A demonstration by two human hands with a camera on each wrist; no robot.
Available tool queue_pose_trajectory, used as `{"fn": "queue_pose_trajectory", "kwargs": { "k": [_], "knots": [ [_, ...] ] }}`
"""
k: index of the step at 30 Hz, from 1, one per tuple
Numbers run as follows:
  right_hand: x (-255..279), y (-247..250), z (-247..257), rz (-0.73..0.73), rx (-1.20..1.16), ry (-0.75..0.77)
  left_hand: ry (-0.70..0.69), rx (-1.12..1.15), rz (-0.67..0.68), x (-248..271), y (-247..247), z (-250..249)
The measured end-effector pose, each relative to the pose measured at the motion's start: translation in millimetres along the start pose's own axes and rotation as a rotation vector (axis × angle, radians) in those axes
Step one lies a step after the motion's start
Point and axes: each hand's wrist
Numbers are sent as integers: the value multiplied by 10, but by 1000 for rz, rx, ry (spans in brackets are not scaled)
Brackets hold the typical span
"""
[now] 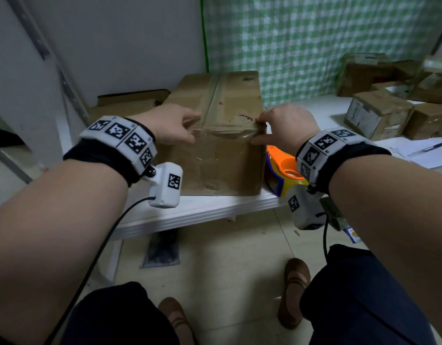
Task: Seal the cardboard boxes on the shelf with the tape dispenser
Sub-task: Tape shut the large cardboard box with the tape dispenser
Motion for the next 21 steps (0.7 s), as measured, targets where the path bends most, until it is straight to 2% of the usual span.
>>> {"fn": "queue_pose_trajectory", "kwargs": {
  "k": [4,6,11,15,18,21],
  "knots": [
    [18,-19,88,-10,144,-6,103,-105,1,172,-80,260],
    [2,-16,111,3,163,-13,105,-156,-26,212,-94,291],
    [-93,67,112,26,181,-66,55,-125,-60,294,-102,329],
    [-68,52,384,-65,171,123,38,26,-79,445,-93,411],
    [-36,22,774,-63,103,261,32,259,-84,555,-65,555],
    [-26,-4,1136,-75,72,339,4,328,-92,574,-84,728]
  ]
}}
Point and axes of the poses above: each hand's wrist, its own x-axis away from the middle knuckle, its own y-axis out of the back of the hand, z = x × y, and after that the axes turned 14 degrees about -y, right-handed
